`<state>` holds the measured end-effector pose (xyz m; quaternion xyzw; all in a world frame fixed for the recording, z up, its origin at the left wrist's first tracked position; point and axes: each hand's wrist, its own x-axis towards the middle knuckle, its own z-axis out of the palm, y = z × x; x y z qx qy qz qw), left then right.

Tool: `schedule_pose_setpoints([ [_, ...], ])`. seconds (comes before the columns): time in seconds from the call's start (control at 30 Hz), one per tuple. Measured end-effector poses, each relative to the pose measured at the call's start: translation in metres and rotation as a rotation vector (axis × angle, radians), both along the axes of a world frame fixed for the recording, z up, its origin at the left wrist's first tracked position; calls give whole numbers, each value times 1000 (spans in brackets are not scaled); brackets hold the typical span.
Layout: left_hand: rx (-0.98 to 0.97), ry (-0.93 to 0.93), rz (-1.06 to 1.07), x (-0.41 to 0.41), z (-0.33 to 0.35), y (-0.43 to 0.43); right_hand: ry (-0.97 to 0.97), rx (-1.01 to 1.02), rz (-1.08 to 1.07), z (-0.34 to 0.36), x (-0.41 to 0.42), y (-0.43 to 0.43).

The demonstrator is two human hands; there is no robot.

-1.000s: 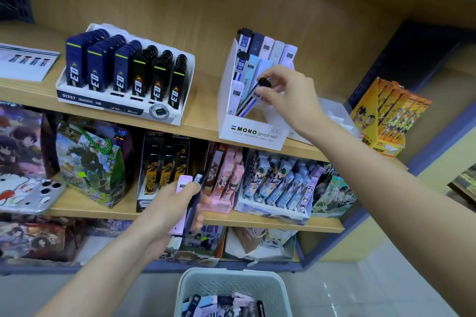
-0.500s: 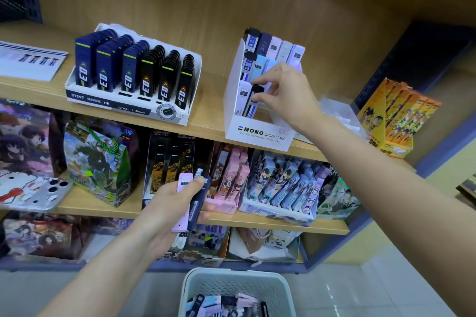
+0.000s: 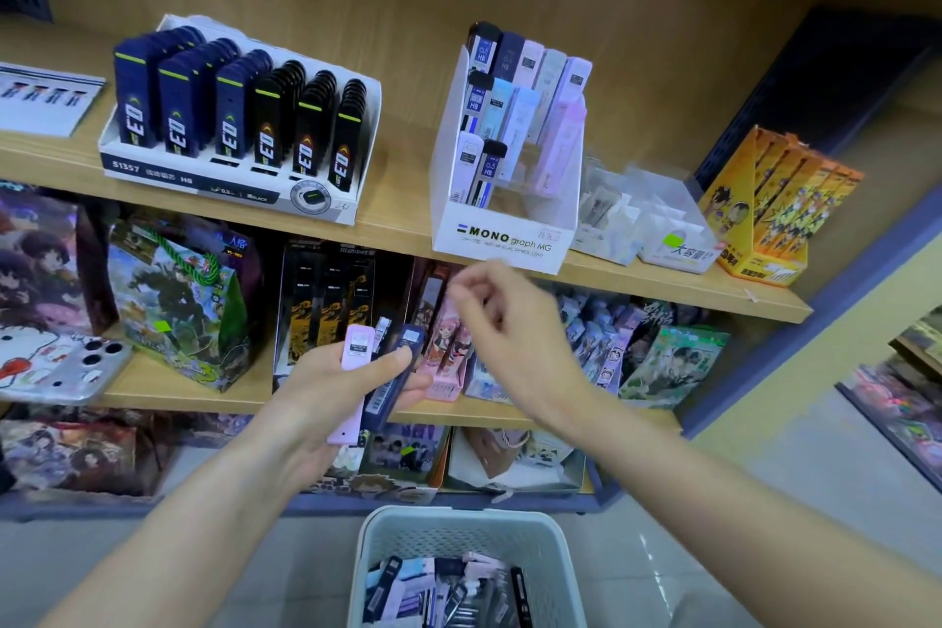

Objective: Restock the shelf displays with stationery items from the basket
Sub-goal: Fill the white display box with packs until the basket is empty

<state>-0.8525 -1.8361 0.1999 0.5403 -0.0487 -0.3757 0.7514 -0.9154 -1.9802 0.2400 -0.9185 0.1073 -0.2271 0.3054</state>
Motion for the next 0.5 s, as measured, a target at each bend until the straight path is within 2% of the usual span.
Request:
schedule_pose_setpoints([
  [0.07, 11, -16, -21, -2, 0, 0, 204, 122, 32, -16, 1, 5],
  [0.13, 18, -30, -41, -4, -1, 0, 281, 273, 62, -22, 4, 7],
  [0.23, -9, -1, -76, -5, 0, 0, 282, 417, 66, -19, 5, 5],
  [0.37, -12, 23, -185, -4, 4, -1, 178, 603, 126, -3, 2, -3],
  [0.5, 100, -147, -162, -2, 3, -1, 151, 658, 177, 6, -6, -8],
])
